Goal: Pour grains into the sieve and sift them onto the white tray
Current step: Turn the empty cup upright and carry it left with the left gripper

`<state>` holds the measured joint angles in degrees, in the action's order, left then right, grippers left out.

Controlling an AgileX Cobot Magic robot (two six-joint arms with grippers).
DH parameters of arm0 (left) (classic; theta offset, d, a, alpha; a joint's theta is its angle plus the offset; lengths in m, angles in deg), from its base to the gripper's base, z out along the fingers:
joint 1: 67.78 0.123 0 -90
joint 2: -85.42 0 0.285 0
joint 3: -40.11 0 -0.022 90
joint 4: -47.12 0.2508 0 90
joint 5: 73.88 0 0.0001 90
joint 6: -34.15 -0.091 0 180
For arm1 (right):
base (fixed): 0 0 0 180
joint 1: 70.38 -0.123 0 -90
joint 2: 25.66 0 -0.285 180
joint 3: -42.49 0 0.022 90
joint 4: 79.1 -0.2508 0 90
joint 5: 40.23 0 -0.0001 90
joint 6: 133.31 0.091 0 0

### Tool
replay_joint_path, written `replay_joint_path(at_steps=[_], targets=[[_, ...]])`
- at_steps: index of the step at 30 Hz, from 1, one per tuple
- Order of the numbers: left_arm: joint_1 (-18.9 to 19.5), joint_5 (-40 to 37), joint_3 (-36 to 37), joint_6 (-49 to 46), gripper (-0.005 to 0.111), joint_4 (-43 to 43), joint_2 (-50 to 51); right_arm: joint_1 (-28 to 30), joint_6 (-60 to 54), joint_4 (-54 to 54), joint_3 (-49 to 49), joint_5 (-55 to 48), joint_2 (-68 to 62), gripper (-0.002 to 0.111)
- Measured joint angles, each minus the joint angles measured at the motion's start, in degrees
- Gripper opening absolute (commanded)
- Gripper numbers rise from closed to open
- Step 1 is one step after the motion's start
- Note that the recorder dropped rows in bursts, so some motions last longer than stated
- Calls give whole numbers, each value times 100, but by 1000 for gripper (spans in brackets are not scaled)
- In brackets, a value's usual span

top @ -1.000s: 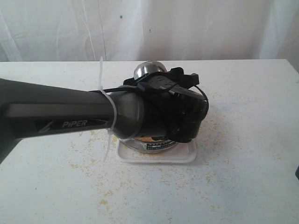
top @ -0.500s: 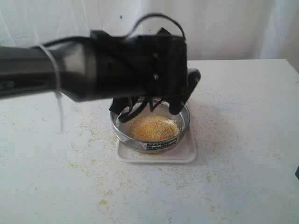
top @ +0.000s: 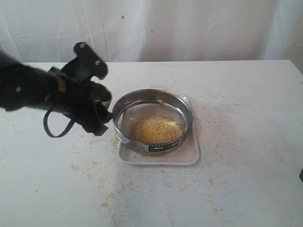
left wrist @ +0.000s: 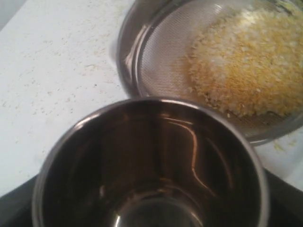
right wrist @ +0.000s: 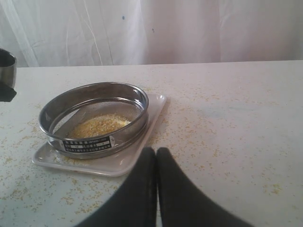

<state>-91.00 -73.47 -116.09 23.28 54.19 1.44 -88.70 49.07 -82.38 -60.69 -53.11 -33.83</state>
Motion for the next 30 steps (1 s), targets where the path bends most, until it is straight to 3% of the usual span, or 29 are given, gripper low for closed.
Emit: replay_joint_path(at_steps=[4, 7, 19, 30], targets=[[416, 2198, 1165, -469, 0, -1141, 41, 0, 0, 0, 0, 0, 0, 0], [614, 3212, 1662, -506, 0, -1659, 194, 0, 0, 0, 0, 0, 0, 0], [985, 5005, 1815, 645, 0, -2063, 1462, 0, 0, 0, 0, 0, 0, 0], [998, 5724, 1815, 930, 1, -2146, 2203, 0, 0, 0, 0, 0, 0, 0]])
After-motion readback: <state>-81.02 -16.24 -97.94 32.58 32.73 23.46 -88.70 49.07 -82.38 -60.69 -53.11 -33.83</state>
